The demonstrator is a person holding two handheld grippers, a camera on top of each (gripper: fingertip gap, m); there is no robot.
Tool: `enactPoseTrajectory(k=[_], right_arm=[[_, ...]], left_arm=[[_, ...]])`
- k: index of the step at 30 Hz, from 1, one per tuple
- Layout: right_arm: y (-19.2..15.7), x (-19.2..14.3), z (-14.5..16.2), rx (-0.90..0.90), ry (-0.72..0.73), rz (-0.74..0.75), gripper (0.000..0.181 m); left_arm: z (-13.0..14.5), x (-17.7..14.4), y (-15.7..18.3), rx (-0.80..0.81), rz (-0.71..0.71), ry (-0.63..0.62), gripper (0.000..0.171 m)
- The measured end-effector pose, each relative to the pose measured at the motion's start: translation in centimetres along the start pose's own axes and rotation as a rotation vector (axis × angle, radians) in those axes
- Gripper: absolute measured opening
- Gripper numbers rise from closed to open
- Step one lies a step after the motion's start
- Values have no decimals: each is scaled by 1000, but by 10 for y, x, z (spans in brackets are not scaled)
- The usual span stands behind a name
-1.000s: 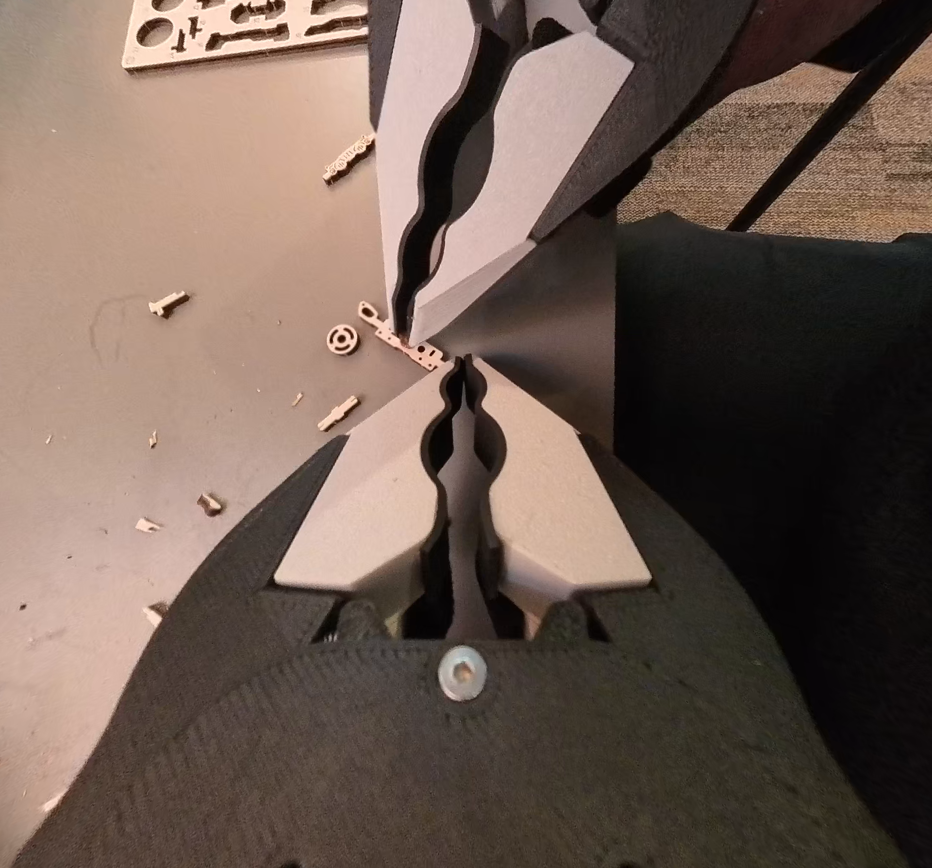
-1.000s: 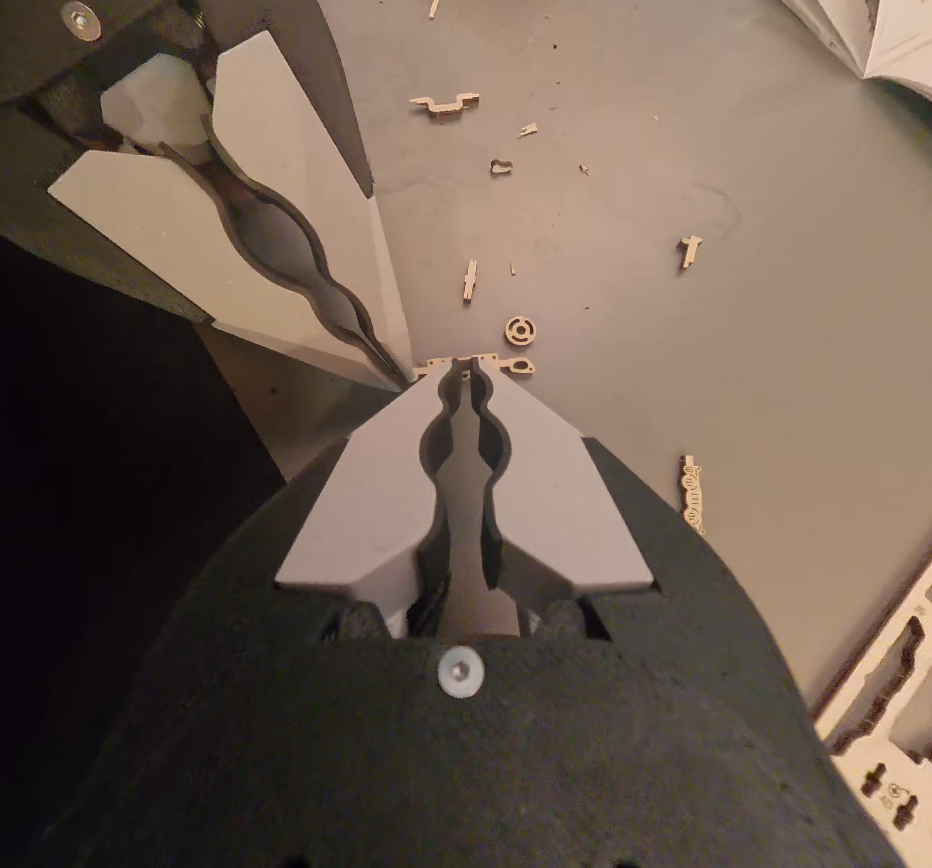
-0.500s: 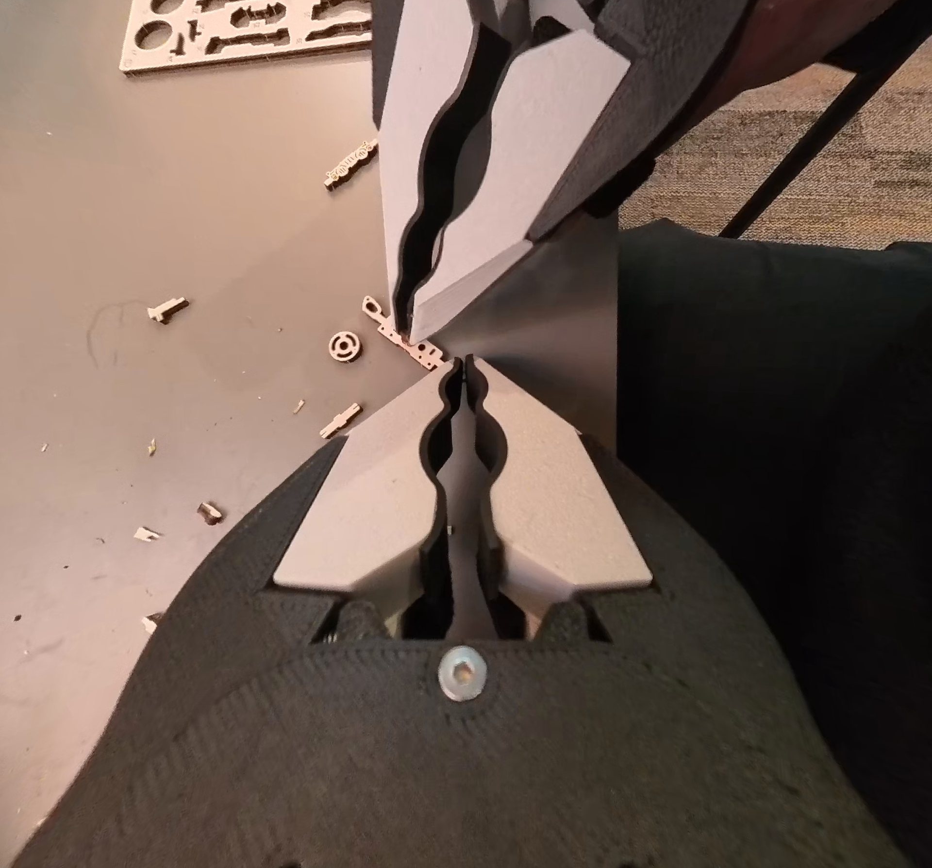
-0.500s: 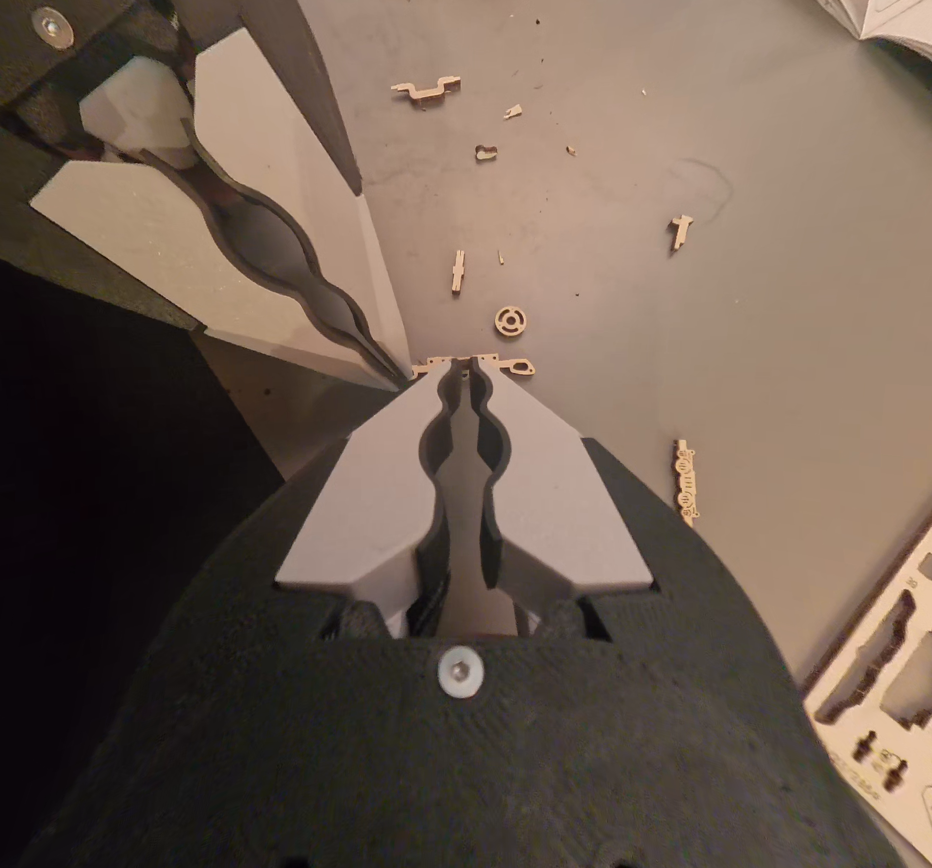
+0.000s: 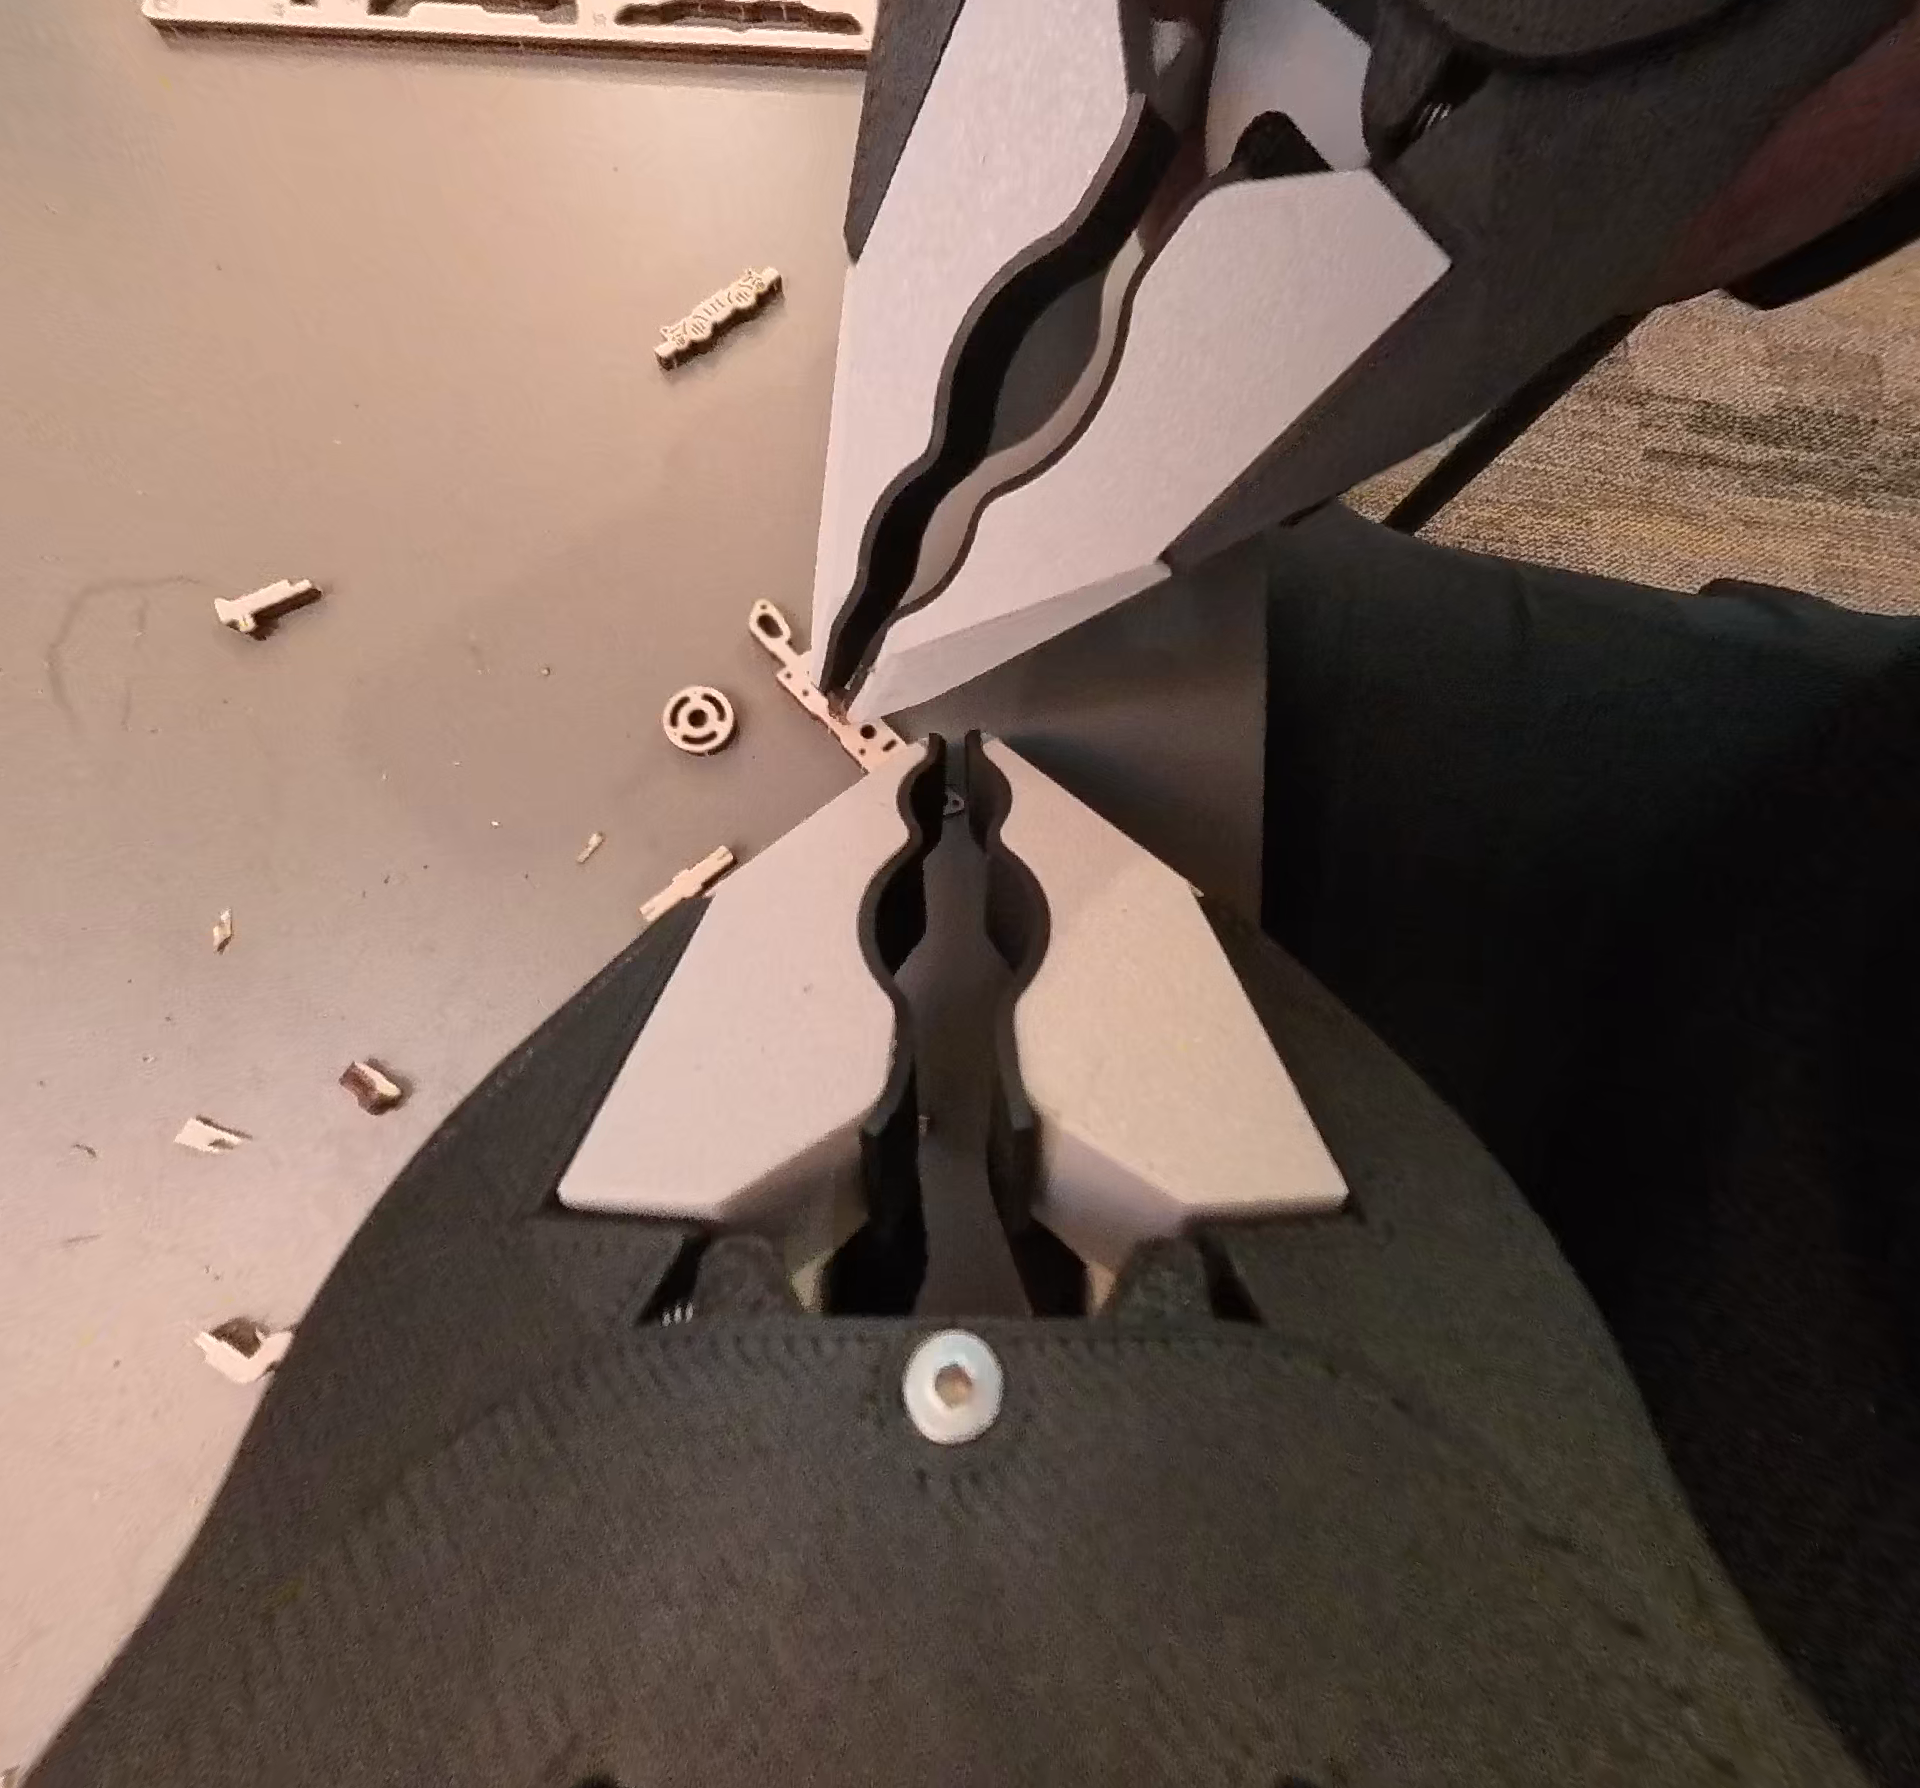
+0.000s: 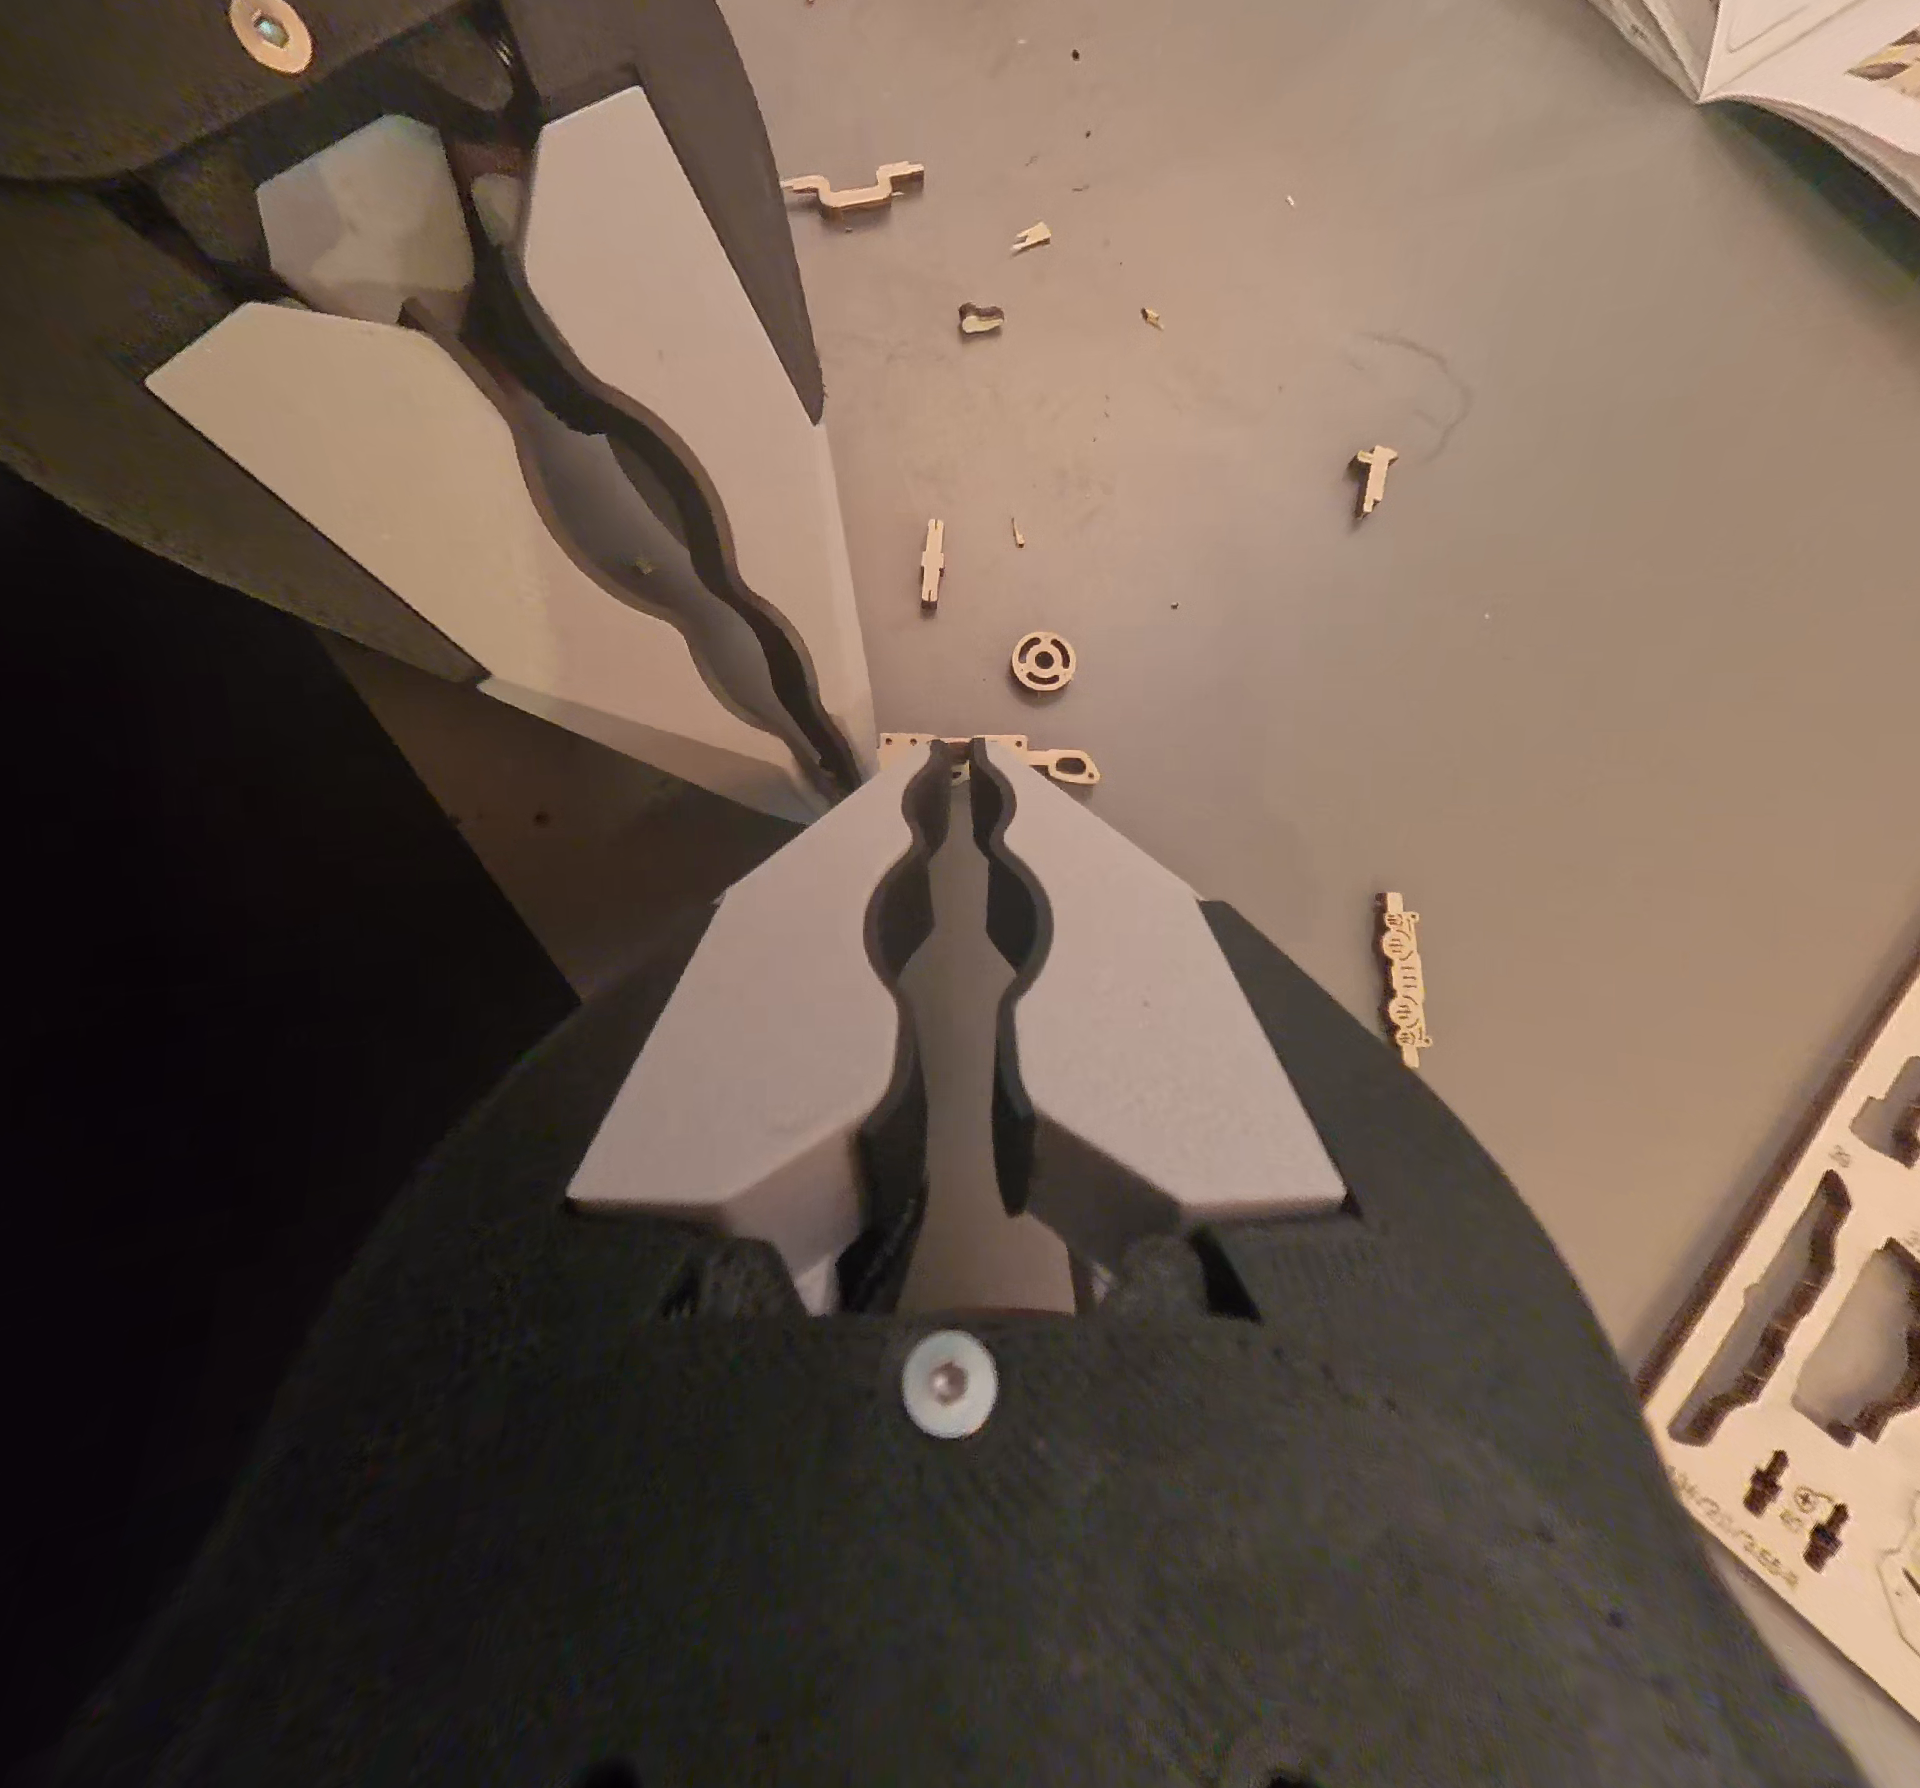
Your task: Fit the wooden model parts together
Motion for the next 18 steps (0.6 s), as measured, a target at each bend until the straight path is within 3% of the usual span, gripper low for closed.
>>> enactPoseTrajectory(k=[18], right_arm=[[-1, 0, -1, 47, -5, -62, 1]], left_arm=[[-1, -2, 1, 8, 9, 17, 0]])
Point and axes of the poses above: each gripper's, where its closed fingertips meet, x out along the fingers, z out of its underside, y = z × x across the jaws, the point moved 5 cm from there along -x, back along the fingers, and after that the axes turned 14 degrees about -y, right-handed, at the moved point
